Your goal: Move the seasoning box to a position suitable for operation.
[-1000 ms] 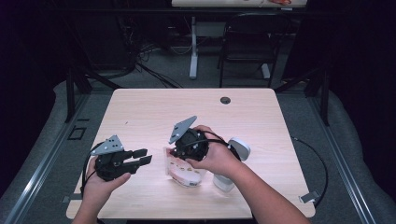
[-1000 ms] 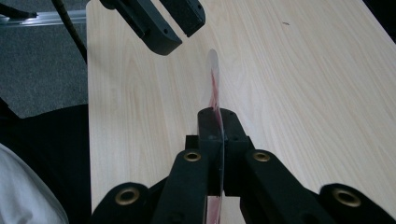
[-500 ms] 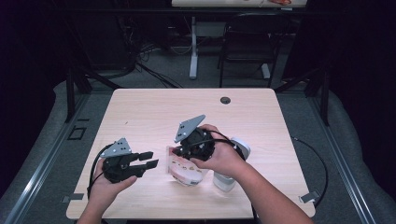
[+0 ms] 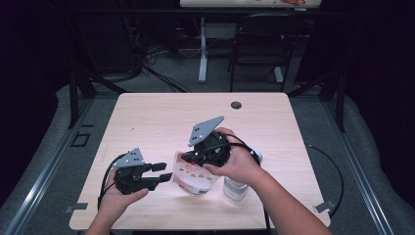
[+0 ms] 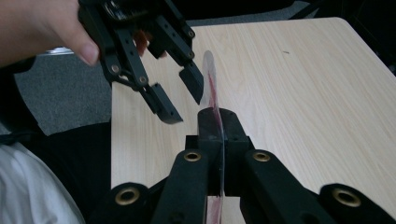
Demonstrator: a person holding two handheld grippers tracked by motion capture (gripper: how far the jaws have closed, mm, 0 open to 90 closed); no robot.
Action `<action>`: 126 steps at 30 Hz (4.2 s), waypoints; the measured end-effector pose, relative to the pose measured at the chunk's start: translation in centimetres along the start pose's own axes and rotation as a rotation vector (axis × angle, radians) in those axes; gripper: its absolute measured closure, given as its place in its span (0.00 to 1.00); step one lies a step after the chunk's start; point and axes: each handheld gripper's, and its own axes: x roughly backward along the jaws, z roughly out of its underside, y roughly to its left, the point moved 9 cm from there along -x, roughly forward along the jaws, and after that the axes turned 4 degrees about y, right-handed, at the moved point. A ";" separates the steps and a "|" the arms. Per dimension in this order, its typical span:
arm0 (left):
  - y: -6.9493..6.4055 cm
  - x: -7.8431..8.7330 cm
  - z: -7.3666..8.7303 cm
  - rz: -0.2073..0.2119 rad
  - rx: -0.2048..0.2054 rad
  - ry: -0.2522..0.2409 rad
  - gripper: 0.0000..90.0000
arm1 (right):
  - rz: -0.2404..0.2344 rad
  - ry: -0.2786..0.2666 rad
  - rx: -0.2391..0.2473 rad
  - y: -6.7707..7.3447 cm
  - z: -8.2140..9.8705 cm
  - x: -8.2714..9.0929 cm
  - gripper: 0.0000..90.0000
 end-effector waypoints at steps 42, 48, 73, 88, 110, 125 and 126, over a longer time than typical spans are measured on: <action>-1.9 -3.3 1.1 0.097 -0.092 0.031 0.48 | -0.014 -0.077 0.043 0.9 -1.9 2.2 1.00; -2.1 -3.8 1.4 0.123 -0.088 0.024 0.47 | -0.016 -0.084 0.051 1.0 -2.2 2.4 1.00; -1.4 -4.6 2.7 0.144 -0.056 0.052 0.59 | -0.023 -0.122 0.062 1.5 -2.9 2.7 1.00; -1.8 -4.1 2.8 0.191 -0.036 0.070 0.74 | -0.011 -0.125 0.047 0.9 -2.1 3.1 0.99; -1.1 -2.3 3.1 0.181 -0.041 0.118 0.81 | 0.017 -0.098 0.010 0.3 -0.6 3.7 0.99; -1.4 -1.8 3.4 0.198 -0.052 0.168 0.82 | 0.007 -0.111 -0.043 0.3 1.3 3.9 0.99; -1.4 -1.8 3.5 0.200 -0.053 0.174 0.82 | 0.006 -0.111 -0.048 0.2 1.5 3.9 0.99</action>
